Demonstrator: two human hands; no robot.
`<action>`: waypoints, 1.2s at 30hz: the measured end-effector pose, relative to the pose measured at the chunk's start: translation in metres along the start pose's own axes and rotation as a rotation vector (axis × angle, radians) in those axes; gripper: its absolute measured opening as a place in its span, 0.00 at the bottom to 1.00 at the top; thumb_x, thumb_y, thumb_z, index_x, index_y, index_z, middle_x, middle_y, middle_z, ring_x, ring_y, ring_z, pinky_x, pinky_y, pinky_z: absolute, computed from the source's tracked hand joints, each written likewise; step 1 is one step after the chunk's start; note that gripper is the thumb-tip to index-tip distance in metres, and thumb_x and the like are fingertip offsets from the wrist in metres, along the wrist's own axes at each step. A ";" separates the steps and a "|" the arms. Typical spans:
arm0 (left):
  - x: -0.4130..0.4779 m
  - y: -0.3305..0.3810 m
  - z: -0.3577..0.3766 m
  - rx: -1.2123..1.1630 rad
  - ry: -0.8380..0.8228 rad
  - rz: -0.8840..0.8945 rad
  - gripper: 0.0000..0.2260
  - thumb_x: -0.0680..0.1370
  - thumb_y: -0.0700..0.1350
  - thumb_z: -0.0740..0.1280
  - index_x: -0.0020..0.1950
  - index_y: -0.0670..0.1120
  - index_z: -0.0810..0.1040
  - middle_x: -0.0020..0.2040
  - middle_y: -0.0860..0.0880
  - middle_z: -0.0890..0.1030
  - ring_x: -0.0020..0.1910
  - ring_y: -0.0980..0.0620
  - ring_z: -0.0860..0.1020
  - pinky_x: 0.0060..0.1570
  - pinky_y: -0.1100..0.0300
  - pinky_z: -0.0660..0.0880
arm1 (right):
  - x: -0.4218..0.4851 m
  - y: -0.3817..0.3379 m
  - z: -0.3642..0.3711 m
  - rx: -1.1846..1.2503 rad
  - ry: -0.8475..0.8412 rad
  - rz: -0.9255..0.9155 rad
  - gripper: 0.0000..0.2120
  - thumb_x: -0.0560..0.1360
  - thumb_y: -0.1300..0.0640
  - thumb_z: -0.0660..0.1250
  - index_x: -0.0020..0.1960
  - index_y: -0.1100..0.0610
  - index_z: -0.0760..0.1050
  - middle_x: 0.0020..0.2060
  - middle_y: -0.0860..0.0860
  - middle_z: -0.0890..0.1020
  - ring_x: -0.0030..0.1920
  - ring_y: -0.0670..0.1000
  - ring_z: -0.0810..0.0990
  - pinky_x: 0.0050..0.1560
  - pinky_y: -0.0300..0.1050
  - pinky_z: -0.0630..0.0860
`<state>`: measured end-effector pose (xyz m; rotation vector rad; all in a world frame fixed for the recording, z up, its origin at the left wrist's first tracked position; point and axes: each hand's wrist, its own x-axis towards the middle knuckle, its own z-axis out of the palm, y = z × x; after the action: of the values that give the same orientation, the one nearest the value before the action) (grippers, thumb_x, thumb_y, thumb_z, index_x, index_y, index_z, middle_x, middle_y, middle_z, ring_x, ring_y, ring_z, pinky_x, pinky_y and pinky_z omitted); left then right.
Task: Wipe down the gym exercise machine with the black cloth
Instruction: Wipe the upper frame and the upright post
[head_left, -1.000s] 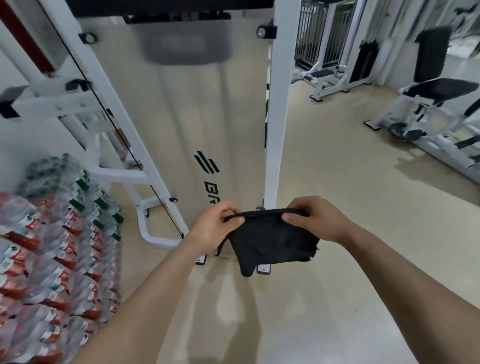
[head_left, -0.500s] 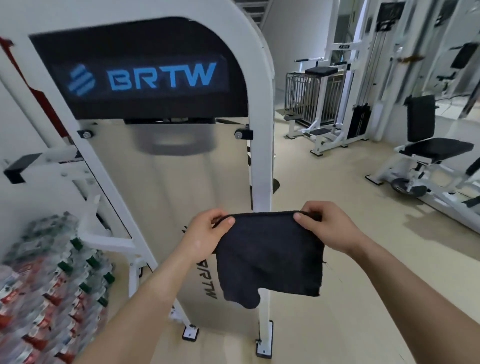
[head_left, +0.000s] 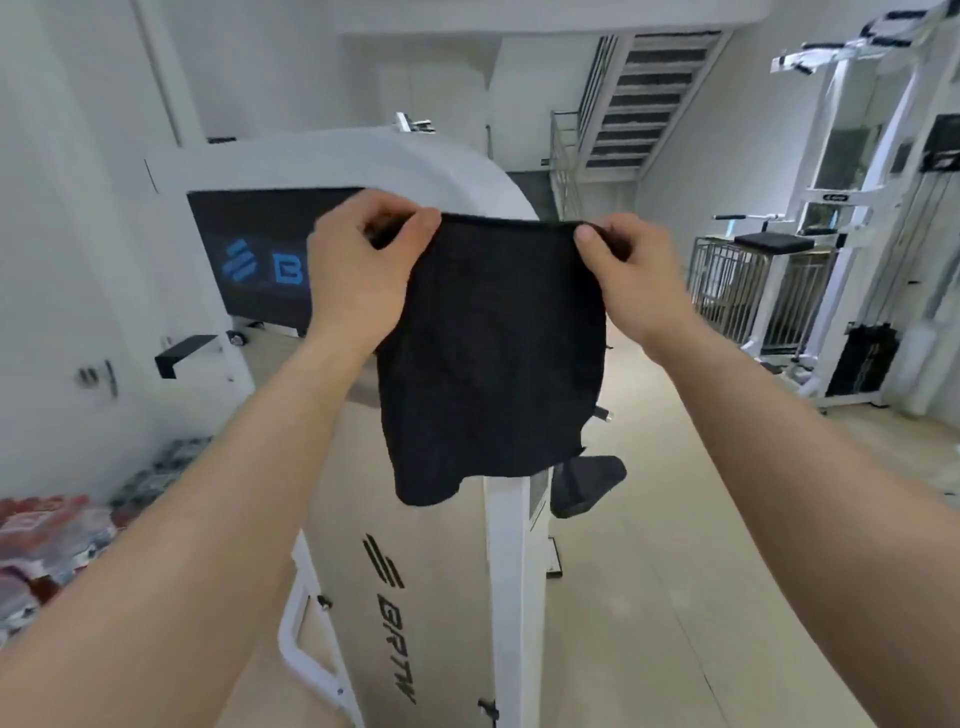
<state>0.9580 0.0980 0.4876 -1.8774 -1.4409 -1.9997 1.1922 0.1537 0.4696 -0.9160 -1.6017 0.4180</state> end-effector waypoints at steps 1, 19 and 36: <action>0.015 0.007 0.005 0.035 0.046 0.011 0.05 0.77 0.52 0.70 0.46 0.51 0.82 0.41 0.61 0.81 0.43 0.65 0.78 0.49 0.70 0.72 | 0.021 -0.007 0.002 0.011 0.044 -0.021 0.14 0.80 0.50 0.64 0.37 0.52 0.73 0.30 0.40 0.71 0.34 0.43 0.69 0.39 0.42 0.66; 0.067 -0.004 0.043 0.332 0.253 0.369 0.08 0.81 0.46 0.64 0.55 0.47 0.81 0.51 0.50 0.81 0.50 0.49 0.77 0.49 0.56 0.73 | 0.036 -0.022 0.071 -0.048 0.234 -0.157 0.16 0.78 0.49 0.58 0.54 0.53 0.81 0.50 0.49 0.80 0.52 0.46 0.76 0.56 0.42 0.71; 0.006 -0.054 0.072 0.392 -0.009 0.433 0.26 0.84 0.50 0.50 0.81 0.42 0.51 0.82 0.42 0.49 0.81 0.44 0.44 0.79 0.46 0.43 | 0.007 0.009 0.087 -0.150 -0.031 -0.301 0.32 0.82 0.43 0.53 0.81 0.57 0.54 0.80 0.51 0.58 0.80 0.48 0.54 0.79 0.55 0.55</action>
<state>0.9797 0.1768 0.4494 -1.8245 -1.1854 -1.4011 1.1128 0.1830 0.4458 -0.7654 -1.7848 0.1030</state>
